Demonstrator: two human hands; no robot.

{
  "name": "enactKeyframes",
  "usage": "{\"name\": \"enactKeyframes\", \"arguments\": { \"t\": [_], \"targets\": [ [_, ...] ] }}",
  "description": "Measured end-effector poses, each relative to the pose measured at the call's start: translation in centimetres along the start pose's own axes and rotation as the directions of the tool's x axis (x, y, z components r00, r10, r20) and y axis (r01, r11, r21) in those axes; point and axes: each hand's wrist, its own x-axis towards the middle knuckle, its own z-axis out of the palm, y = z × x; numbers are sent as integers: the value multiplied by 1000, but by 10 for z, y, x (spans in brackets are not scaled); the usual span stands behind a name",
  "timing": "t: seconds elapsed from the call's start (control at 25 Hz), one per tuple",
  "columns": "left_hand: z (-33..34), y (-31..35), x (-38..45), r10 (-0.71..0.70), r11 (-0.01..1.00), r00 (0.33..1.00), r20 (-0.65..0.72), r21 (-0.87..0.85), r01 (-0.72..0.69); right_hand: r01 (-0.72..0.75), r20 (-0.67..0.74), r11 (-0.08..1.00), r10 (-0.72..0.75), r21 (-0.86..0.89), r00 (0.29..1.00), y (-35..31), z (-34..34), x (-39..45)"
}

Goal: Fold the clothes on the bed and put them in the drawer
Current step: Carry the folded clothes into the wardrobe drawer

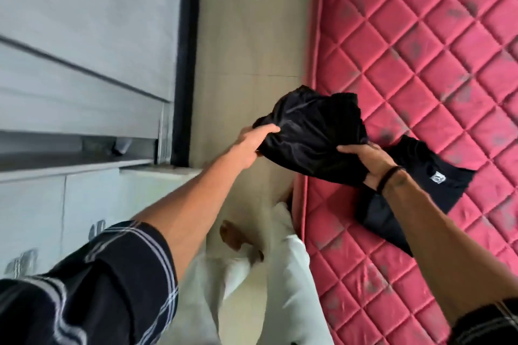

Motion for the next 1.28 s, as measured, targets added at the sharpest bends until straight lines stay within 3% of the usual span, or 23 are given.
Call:
{"name": "enactKeyframes", "arguments": {
  "t": [0.24,0.44,0.6,0.84,1.0,1.08,1.16,1.28],
  "targets": [
    [-155,-113,-26,-29,929,997,-69,-371,2,-42,203,894,146,-445,968,40,122,-46],
    [-288,-230,-93,-124,723,971,-206,-688,-53,77,313,659,248,-748,917,101,272,-85],
    [-356,-320,-118,-295,533,899,-324,-837,-127,220,384,405,385,-888,839,157,398,-82],
    [-419,-408,-30,-425,394,811,-401,-889,-233,441,406,59,515,-896,755,269,545,9],
    [-445,-462,82,-392,413,777,-493,-849,-330,628,527,-77,471,-774,707,345,599,109],
    [-444,-490,139,-375,482,759,-532,-811,-330,731,611,-229,422,-642,669,376,604,157],
    [-432,-513,189,-398,559,748,-532,-787,-262,726,653,-389,324,-568,685,400,598,202],
    [-404,-532,223,-459,575,783,-420,-812,-98,599,574,-520,231,-609,785,418,572,246]
  ]
}}
